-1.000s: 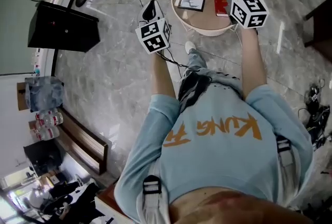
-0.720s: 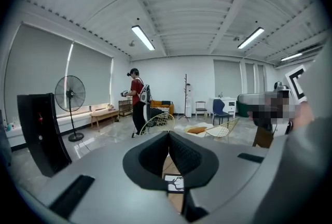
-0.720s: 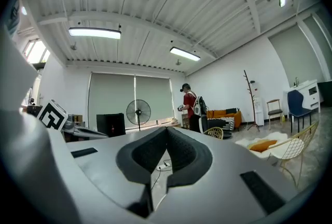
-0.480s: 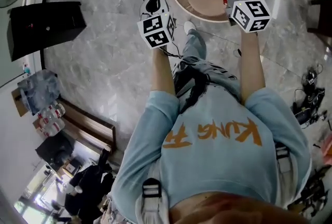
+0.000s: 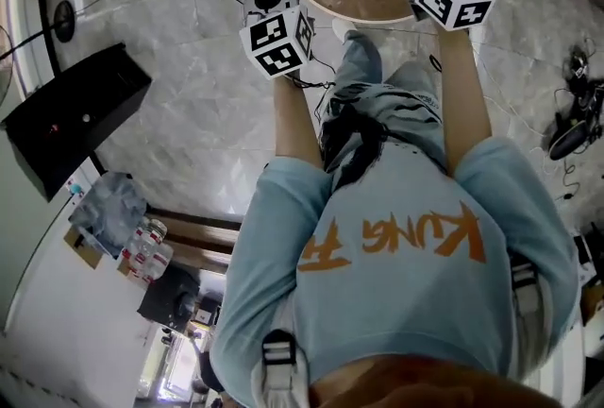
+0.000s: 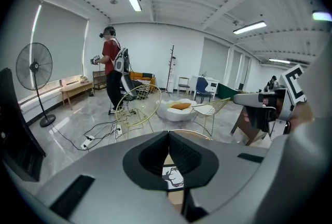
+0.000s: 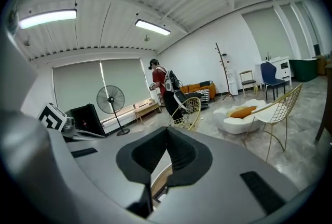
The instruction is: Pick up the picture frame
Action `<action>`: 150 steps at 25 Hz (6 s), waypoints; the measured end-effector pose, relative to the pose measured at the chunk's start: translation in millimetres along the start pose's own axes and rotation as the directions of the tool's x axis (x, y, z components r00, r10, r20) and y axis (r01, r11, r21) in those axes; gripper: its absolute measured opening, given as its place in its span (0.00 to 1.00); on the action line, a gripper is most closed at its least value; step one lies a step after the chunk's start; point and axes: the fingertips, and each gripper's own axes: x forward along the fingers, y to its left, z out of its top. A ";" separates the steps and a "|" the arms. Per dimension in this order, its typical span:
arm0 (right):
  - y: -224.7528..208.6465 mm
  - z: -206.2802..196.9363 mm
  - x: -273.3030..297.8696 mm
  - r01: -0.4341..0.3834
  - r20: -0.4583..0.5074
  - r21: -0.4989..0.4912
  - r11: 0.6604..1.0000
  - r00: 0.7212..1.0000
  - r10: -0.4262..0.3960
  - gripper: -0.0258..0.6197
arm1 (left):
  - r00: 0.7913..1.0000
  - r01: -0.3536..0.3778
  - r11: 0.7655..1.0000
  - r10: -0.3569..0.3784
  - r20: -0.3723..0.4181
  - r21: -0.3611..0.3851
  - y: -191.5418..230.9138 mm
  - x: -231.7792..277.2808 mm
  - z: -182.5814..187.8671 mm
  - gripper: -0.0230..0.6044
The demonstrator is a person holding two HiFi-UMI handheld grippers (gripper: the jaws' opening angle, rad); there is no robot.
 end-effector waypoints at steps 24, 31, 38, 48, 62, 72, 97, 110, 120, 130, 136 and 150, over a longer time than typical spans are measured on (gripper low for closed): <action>-32.9 -217.5 50.3 0.061 -0.389 0.177 0.982 0.921 0.012 0.04 | 0.941 0.083 0.993 -0.106 -0.322 -0.085 3.7 116.9 -172.8 0.07; -28.6 -298.1 50.5 0.068 -0.469 0.211 0.975 0.882 0.040 0.04 | 0.919 0.116 0.989 -0.144 -0.366 -0.096 2.3 146.6 -229.1 0.07; -39.9 -357.6 57.9 0.098 -0.520 0.219 0.971 0.854 0.031 0.04 | 0.921 0.165 0.977 -0.202 -0.333 -0.138 8.4 179.1 -262.7 0.07; -83.2 -391.9 86.8 0.206 -0.539 0.130 0.970 0.836 -0.105 0.04 | 0.924 0.165 0.983 -0.181 -0.336 -0.076 21.6 219.5 -289.5 0.07; -108.4 -408.6 128.9 0.237 -0.556 0.113 0.965 0.820 -0.137 0.22 | 0.888 0.116 0.991 -0.131 -0.441 -0.063 34.8 265.0 -313.1 0.27; -131.3 -417.5 148.5 0.268 -0.594 0.072 0.961 0.786 -0.174 0.28 | 0.859 0.052 0.998 -0.069 -0.507 -0.047 50.8 290.8 -327.5 0.29; -152.5 -436.6 161.7 0.391 -0.638 0.146 0.909 0.739 -0.216 0.15 | 0.844 0.083 0.991 -0.124 -0.522 -0.101 48.3 297.9 -333.5 0.19; -147.9 -383.6 157.6 0.340 -0.521 0.143 0.930 0.825 -0.221 0.15 | 0.928 0.023 0.996 -0.052 -0.368 -0.083 46.2 275.2 -284.7 0.16; -137.9 -341.0 143.3 0.305 -0.461 0.119 0.945 0.860 -0.219 0.14 | 0.959 -0.023 0.994 -0.009 -0.283 -0.110 37.9 244.6 -250.5 0.15; -121.1 -244.8 129.8 0.243 -0.373 0.100 0.965 0.908 -0.190 0.14 | 0.979 -0.075 0.990 0.050 -0.198 -0.121 29.6 200.0 -162.3 0.16; -111.8 -179.1 124.5 0.208 -0.303 0.076 0.975 0.937 -0.176 0.14 | 0.988 -0.106 0.986 0.090 -0.126 -0.128 25.2 176.5 -104.4 0.15; -67.4 -29.1 94.6 0.153 -0.114 0.040 0.987 0.983 -0.147 0.14 | 0.983 -0.153 0.979 0.164 0.080 -0.133 22.8 100.9 37.0 0.15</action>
